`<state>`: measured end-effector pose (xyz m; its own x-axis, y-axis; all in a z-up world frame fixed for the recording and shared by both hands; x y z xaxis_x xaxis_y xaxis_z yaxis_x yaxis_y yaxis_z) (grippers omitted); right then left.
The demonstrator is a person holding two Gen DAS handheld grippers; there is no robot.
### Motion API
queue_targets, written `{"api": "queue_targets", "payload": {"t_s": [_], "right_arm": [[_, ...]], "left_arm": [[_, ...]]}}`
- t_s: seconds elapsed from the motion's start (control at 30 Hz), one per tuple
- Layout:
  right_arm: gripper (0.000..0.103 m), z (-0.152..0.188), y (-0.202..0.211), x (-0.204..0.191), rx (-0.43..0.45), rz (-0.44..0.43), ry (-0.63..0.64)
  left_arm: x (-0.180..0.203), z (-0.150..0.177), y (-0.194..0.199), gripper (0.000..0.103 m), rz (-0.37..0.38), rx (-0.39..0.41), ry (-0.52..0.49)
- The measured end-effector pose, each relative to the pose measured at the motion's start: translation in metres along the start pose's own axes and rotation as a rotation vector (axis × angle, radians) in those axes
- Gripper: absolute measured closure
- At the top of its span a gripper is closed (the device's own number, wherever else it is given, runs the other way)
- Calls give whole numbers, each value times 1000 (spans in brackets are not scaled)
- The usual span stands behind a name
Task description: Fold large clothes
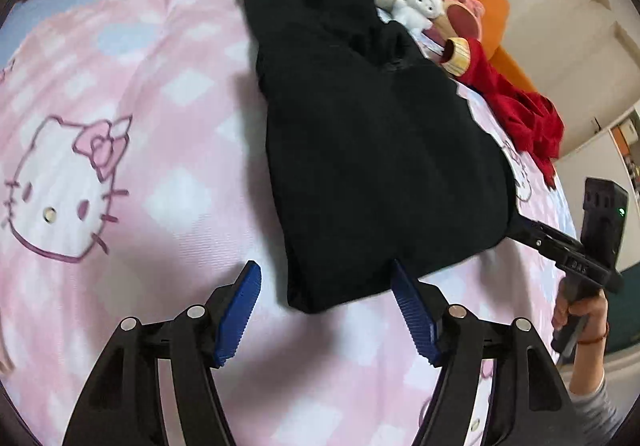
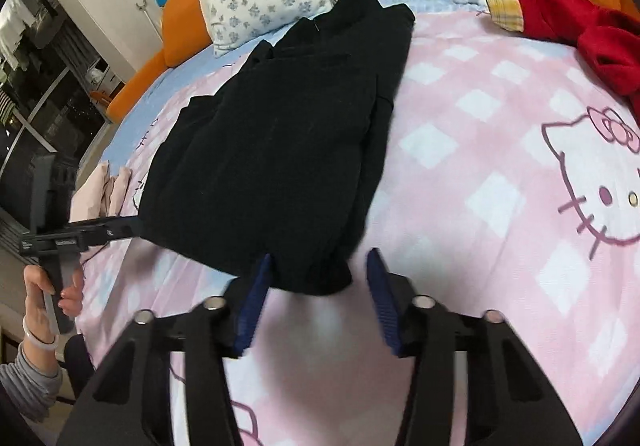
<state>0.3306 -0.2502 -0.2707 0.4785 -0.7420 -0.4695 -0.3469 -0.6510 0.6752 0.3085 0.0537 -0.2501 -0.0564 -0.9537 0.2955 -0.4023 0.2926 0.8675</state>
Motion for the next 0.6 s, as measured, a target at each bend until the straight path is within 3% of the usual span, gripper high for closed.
{"api": "queue_targets", "payload": {"t_s": [0.03, 0.07, 0.1, 0.17, 0.23, 0.37, 0.43, 0.5, 0.53, 0.6], "right_arm": [[70, -1, 0, -2, -2, 16, 20], [81, -2, 1, -3, 4, 28, 34], [87, -3, 4, -7, 8, 41, 48], [94, -8, 12, -12, 15, 68, 90], [101, -11, 19, -11, 13, 90, 106], [103, -10, 30, 22, 28, 180, 91], [102, 0, 29, 36, 7, 187, 78], [102, 8, 30, 32, 13, 181, 143], [98, 11, 33, 24, 26, 196, 202], [78, 11, 41, 8, 54, 220, 276]], "left_arm": [[-2, -1, 0, 37, 22, 7, 16], [-1, -1, 1, 58, 54, 2, 20], [2, 0, 5, 61, 78, -11, 16], [3, -4, 13, 80, 25, 5, -41], [5, -8, 20, 82, 23, -2, -65], [-3, -6, 18, 82, 16, -24, -70], [-8, -1, 18, 81, 55, -24, -52], [-10, 1, 21, 81, 78, -15, -38], [-13, 2, 25, 81, 69, -7, -40], [-19, 6, 35, 80, 40, 1, -65]]}}
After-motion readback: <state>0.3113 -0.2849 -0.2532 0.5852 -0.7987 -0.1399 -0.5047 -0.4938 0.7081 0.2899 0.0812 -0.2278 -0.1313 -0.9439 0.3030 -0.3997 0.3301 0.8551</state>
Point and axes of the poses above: each gripper's, at about its wrist camera, not at the fingertips, and y roughly against the way its jaws point, x to its right, z to its underside, the point moved 9 cm from there along -y, roughly the way its jaws point, and after that the axes turned 7 degrees about -z, right-handed, at the moved point
